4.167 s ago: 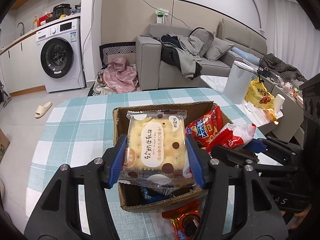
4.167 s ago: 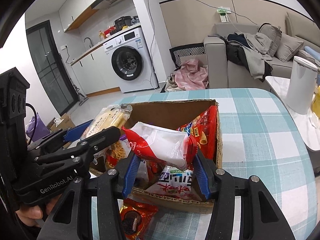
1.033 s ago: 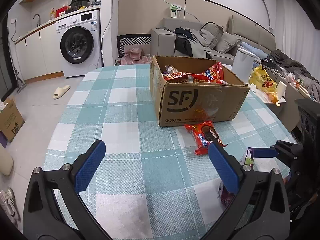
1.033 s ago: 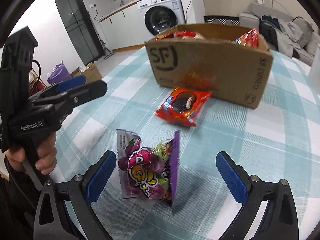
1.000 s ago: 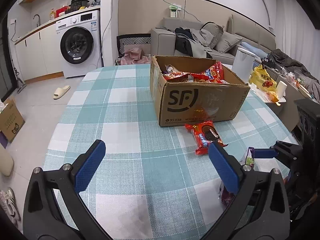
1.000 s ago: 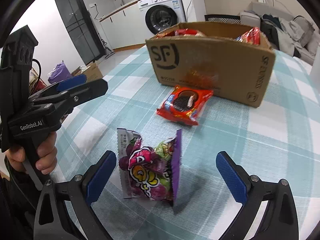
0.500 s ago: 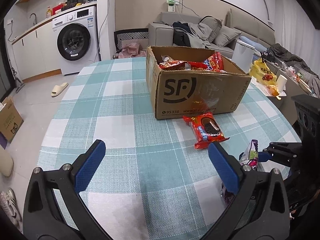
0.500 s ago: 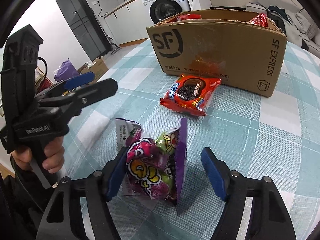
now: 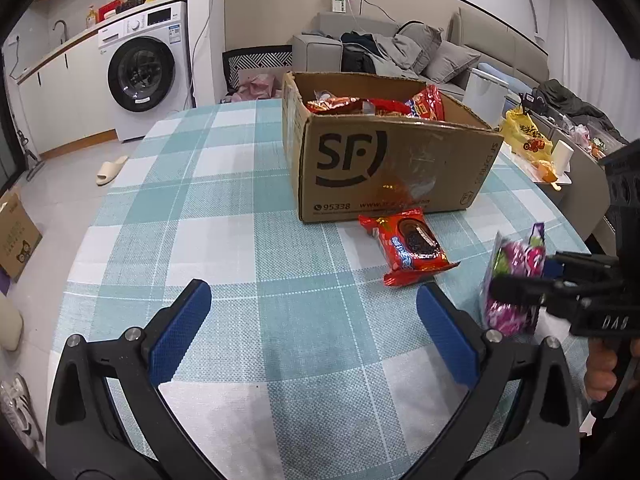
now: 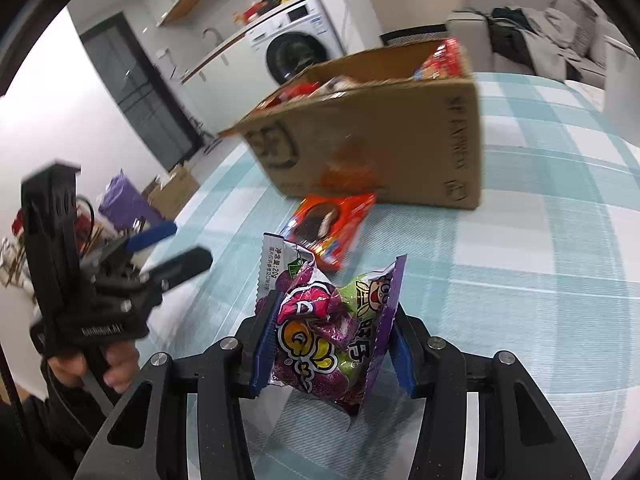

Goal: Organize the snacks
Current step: 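Grasp the purple candy bag with the right tool while the left tool approaches the red cookie pack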

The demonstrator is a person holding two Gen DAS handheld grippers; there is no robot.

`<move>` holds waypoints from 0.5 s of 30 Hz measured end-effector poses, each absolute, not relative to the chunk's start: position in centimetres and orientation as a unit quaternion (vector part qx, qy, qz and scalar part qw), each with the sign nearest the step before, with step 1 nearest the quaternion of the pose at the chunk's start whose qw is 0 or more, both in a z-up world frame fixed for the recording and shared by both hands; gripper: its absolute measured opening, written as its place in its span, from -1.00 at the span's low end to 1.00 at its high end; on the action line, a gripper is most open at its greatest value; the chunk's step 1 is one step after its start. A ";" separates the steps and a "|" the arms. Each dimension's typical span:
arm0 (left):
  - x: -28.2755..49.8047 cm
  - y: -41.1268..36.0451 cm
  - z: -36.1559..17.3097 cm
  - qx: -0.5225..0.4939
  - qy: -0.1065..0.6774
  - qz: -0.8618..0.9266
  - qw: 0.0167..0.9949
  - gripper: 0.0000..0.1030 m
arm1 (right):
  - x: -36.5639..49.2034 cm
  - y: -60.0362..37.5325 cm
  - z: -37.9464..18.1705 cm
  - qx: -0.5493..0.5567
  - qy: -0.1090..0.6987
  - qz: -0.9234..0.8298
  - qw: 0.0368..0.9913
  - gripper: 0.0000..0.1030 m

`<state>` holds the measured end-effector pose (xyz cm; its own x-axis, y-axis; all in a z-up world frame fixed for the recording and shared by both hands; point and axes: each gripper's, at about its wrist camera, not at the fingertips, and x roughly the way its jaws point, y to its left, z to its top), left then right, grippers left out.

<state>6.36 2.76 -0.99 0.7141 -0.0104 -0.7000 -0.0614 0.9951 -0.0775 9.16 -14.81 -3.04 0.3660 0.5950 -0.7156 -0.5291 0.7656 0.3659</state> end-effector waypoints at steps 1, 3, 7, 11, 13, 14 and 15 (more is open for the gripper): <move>6.4 2.7 -1.1 -0.048 0.380 0.012 0.924 0.99 | 9.4 -15.3 -2.9 0.041 0.446 0.333 0.830 -0.04; 6.6 2.4 -1.4 -0.049 0.382 0.010 0.923 0.99 | 9.7 -16.1 -2.5 0.048 0.440 0.318 0.838 -0.04; 7.1 2.1 -1.9 -0.050 0.384 0.008 0.922 0.99 | 10.1 -17.2 -2.1 0.060 0.432 0.298 0.849 -0.04; 7.8 1.8 -2.3 -0.058 0.387 0.002 0.920 0.99 | 10.4 -18.1 -1.7 0.068 0.426 0.281 0.857 -0.04; 8.5 1.5 -2.5 -0.062 0.391 0.001 0.918 0.99 | 10.6 -18.3 -1.7 0.066 0.424 0.271 0.862 -0.04; 8.9 1.4 -2.6 -0.064 0.393 -0.001 0.917 0.99 | 10.6 -18.6 -1.7 0.066 0.423 0.267 0.864 -0.04; 9.3 1.1 -2.7 -0.067 0.395 -0.004 0.916 0.99 | 10.7 -18.6 -1.8 0.066 0.422 0.263 0.865 -0.04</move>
<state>9.32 1.14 -2.73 0.6879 -0.0606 -0.7233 -0.0445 0.9911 -0.1254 10.66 -18.62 -1.80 0.5058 0.5114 -0.6947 -0.4003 0.8525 0.3361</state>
